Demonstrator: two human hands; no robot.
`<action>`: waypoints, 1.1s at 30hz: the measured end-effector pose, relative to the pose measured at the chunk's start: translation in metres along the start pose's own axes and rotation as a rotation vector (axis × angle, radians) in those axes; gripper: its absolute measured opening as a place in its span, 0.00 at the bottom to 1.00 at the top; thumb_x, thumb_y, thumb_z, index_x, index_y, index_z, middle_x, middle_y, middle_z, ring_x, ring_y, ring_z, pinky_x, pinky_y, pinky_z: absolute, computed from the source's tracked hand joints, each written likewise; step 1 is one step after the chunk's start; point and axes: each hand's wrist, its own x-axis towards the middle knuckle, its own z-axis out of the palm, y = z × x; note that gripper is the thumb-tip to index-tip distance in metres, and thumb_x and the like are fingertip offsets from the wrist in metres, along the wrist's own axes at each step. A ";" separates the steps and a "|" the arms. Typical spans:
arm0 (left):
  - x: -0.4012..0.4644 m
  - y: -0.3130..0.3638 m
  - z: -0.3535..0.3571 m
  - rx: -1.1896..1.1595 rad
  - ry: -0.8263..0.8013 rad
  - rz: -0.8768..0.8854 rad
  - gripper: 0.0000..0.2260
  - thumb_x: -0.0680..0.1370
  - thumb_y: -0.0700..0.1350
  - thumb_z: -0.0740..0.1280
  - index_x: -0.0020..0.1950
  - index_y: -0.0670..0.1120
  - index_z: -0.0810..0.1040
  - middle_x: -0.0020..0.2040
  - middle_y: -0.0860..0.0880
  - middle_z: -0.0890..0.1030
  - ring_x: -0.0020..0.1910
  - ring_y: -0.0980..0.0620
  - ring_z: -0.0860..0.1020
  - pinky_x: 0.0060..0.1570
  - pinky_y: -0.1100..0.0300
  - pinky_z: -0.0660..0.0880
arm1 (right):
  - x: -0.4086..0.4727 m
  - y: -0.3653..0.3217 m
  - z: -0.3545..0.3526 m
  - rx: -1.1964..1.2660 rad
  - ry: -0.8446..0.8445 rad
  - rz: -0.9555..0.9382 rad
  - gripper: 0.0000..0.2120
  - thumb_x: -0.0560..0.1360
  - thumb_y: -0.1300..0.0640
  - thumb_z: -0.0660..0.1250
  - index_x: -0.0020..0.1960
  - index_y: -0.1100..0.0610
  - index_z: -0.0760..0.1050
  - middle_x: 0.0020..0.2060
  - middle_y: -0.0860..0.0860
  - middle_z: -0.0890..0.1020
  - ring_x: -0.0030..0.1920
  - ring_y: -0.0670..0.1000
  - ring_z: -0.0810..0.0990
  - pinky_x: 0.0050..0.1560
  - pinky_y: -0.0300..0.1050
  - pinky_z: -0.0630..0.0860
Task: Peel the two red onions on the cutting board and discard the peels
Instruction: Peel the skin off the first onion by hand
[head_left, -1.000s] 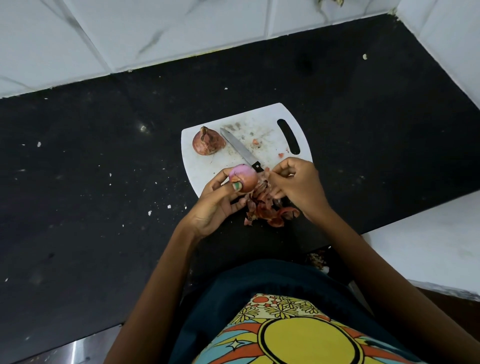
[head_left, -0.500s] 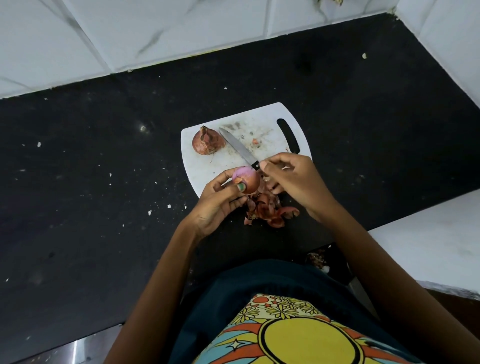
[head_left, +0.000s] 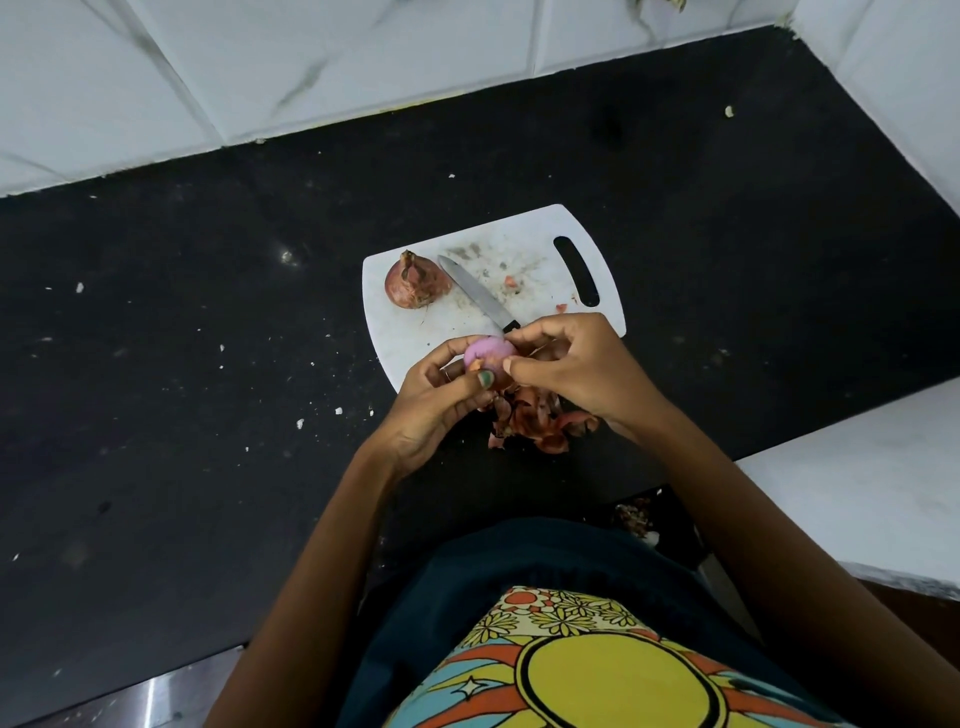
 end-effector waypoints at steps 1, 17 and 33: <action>0.001 0.000 -0.001 -0.009 0.005 -0.004 0.16 0.71 0.37 0.72 0.57 0.45 0.77 0.47 0.49 0.83 0.46 0.54 0.81 0.48 0.64 0.79 | 0.001 0.001 -0.001 -0.001 0.004 -0.002 0.11 0.69 0.62 0.74 0.51 0.56 0.82 0.42 0.47 0.85 0.43 0.42 0.83 0.48 0.37 0.80; 0.001 0.004 0.001 -0.105 -0.049 -0.064 0.26 0.63 0.45 0.75 0.59 0.44 0.74 0.49 0.45 0.80 0.41 0.55 0.79 0.39 0.64 0.74 | 0.008 0.011 0.001 0.311 0.177 0.128 0.05 0.72 0.67 0.71 0.46 0.69 0.78 0.35 0.58 0.83 0.33 0.51 0.84 0.36 0.40 0.82; -0.001 0.008 0.001 -0.161 -0.046 -0.094 0.10 0.72 0.44 0.66 0.53 0.48 0.74 0.43 0.50 0.85 0.46 0.52 0.83 0.41 0.66 0.75 | 0.015 0.042 0.008 -0.431 0.165 -0.068 0.10 0.78 0.59 0.63 0.42 0.63 0.80 0.36 0.52 0.82 0.33 0.47 0.77 0.36 0.44 0.70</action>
